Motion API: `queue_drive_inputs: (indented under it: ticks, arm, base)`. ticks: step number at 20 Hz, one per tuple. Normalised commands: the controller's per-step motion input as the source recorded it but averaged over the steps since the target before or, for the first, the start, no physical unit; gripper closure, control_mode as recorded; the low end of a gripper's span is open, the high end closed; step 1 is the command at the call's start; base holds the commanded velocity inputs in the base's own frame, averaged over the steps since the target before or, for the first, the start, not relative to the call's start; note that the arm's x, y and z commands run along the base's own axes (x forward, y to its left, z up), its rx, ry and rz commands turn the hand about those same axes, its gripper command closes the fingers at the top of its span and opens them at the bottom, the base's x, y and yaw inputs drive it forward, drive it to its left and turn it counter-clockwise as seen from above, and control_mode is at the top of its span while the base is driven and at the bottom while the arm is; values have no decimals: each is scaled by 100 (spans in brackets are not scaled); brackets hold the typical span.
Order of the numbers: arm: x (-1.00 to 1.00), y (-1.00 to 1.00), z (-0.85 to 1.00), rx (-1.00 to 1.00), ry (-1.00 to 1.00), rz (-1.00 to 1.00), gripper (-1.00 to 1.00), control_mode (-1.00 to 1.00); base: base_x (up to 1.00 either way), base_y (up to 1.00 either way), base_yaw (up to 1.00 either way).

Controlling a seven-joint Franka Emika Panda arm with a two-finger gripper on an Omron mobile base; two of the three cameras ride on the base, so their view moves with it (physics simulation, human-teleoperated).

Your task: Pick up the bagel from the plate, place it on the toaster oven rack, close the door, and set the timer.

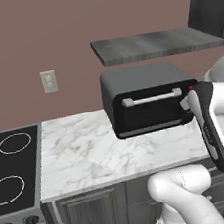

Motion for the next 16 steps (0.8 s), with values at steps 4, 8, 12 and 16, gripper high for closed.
queue_drive_inputs:
  ticks: [4,8,12,16]
  arm:
    - [18,-21,-44,0,15,0,-100,-100]
    - [20,-28,-34,0,8,0,-100,-100]
    - [28,-30,-26,2,4,0,-100,-100]
    - [36,-4,-35,2,3,0,-100,-100]
  base:
    - [0,0,0]
    - [0,0,0]
    - [0,0,0]
    - [0,0,0]
